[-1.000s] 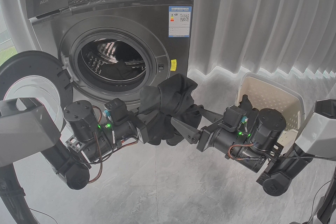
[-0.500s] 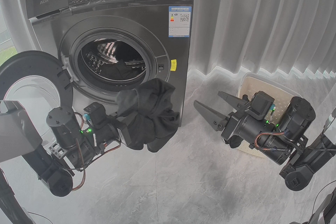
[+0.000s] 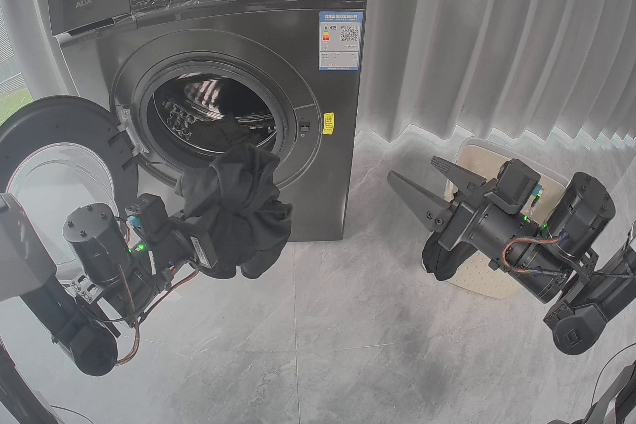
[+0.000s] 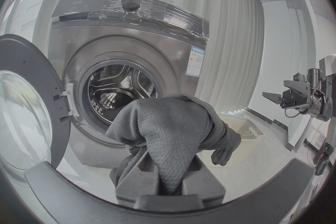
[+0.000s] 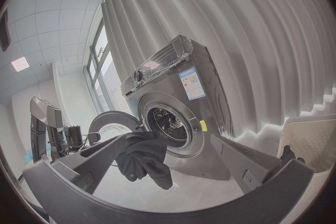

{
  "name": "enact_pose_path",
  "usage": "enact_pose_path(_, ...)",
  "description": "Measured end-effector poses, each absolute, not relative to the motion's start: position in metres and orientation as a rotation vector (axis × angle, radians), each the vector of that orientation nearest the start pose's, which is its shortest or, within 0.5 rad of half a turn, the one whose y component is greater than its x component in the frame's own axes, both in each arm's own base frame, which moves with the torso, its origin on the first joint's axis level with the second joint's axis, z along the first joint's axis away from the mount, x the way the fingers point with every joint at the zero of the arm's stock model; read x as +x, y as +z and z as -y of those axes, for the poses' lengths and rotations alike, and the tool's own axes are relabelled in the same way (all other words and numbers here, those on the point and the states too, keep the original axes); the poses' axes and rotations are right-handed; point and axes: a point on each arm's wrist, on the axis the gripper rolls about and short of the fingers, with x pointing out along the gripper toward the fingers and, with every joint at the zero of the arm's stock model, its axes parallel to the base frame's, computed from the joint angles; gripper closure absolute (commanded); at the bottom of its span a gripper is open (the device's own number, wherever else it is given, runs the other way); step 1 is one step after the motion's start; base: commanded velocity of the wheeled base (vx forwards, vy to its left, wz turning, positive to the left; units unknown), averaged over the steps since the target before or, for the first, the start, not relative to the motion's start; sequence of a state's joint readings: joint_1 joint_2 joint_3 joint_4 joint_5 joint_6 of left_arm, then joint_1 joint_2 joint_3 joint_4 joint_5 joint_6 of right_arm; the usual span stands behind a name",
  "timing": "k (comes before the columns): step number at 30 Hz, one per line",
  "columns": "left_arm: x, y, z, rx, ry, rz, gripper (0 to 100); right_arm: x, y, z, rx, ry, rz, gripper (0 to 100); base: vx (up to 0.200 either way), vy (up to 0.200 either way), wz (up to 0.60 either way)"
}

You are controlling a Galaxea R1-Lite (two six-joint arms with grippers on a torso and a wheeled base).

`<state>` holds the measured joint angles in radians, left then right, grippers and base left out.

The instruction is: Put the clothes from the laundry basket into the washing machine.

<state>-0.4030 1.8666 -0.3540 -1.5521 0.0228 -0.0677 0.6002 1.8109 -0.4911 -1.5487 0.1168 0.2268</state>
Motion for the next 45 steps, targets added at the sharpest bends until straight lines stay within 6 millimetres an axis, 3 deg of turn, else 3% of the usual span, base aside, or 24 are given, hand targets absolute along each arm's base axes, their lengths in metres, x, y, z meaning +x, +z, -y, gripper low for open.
enact_pose_path(24,0.258,0.108,0.103,-0.059,-0.358,-0.020,100,0.235,0.165,-0.164,0.275,0.739,0.145,0,0.150,0.000,0.00)
enact_pose_path(33,0.260,0.102,0.104,-0.053,-0.355,-0.043,100,0.235,0.164,-0.165,0.274,0.740,0.145,0,0.000,0.000,0.00)
enact_pose_path(45,0.261,0.097,0.104,-0.049,-0.354,-0.063,100,0.235,0.164,-0.165,0.274,0.739,0.144,0,0.000,0.150,0.00)
